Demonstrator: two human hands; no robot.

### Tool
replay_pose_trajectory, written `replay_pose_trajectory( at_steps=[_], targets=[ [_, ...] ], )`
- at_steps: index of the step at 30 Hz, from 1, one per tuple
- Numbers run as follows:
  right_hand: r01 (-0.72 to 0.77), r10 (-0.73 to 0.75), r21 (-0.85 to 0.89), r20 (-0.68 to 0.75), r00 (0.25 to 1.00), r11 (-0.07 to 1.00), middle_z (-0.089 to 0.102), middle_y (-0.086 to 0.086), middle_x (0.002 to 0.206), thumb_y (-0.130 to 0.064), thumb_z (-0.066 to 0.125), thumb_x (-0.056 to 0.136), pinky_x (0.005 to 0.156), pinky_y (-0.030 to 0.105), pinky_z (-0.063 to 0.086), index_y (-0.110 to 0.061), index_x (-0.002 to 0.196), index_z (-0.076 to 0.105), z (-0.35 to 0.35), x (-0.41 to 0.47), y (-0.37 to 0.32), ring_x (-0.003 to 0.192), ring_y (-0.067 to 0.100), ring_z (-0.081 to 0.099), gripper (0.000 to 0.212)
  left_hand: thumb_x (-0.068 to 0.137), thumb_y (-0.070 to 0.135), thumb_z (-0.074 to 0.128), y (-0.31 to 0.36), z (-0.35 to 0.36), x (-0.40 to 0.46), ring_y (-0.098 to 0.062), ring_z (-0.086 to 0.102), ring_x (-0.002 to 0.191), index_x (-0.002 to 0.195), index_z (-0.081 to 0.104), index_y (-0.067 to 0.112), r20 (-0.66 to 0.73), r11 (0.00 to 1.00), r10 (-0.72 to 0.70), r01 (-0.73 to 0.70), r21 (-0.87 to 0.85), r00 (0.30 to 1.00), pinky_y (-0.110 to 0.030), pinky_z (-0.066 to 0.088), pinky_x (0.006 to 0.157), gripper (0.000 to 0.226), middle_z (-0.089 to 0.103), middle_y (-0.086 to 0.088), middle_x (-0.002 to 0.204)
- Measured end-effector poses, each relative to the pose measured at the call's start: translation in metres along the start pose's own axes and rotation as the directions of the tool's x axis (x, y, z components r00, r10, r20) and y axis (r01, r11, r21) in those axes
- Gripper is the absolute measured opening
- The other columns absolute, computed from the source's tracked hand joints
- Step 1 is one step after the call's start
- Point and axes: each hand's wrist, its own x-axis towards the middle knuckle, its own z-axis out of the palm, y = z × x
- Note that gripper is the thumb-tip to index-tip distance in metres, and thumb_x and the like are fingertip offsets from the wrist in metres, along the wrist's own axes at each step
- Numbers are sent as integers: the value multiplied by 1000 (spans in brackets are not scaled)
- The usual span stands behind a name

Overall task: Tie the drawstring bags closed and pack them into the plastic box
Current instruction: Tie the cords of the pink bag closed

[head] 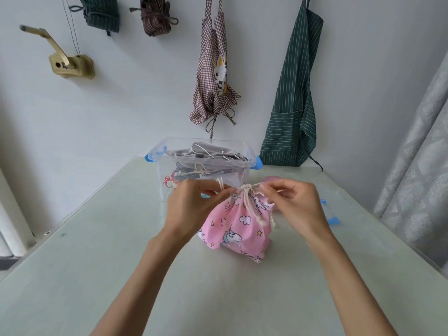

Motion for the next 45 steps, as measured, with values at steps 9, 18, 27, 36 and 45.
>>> replay_pose_trajectory(
  at_steps=[9,18,27,36,45],
  targets=[
    [-31,64,-228,139,988,973,68,-6,78,-28,72,80,70,25,41,-22,82,74,-13,2,6,73,11,51,7,76,49,69,-12,-6,3,10,64,70,70,74,32,88,997,-16,10,70,996,-25,49,66,18,70,24,71],
    [-462,431,138,209,878,876,37,-7,48,-39,62,78,56,26,22,-21,50,48,-7,2,22,52,11,28,37,81,40,68,-20,8,-4,6,62,70,67,69,27,171,988,-30,3,155,985,-27,47,64,20,69,19,67],
    [-355,398,-184,336,854,917,56,-10,75,-42,63,83,67,19,36,-22,71,57,-8,-17,41,73,8,51,24,78,53,67,-33,8,-2,-22,58,68,71,71,18,322,888,-203,35,459,925,-28,45,61,37,67,4,65],
    [126,291,-573,578,763,810,-8,-19,155,-63,43,87,118,37,1,-44,146,5,24,-47,48,144,8,-10,73,68,62,71,-58,-11,6,-18,9,146,148,21,37,639,840,-206,-200,503,741,-37,12,117,97,14,1,159],
    [111,292,-766,369,882,633,50,1,134,-45,53,87,99,41,29,-38,138,31,44,-18,73,126,26,42,56,75,45,73,-69,15,0,-21,55,115,128,52,29,519,841,-258,-75,536,815,-30,43,89,59,60,4,128]
  ],
)
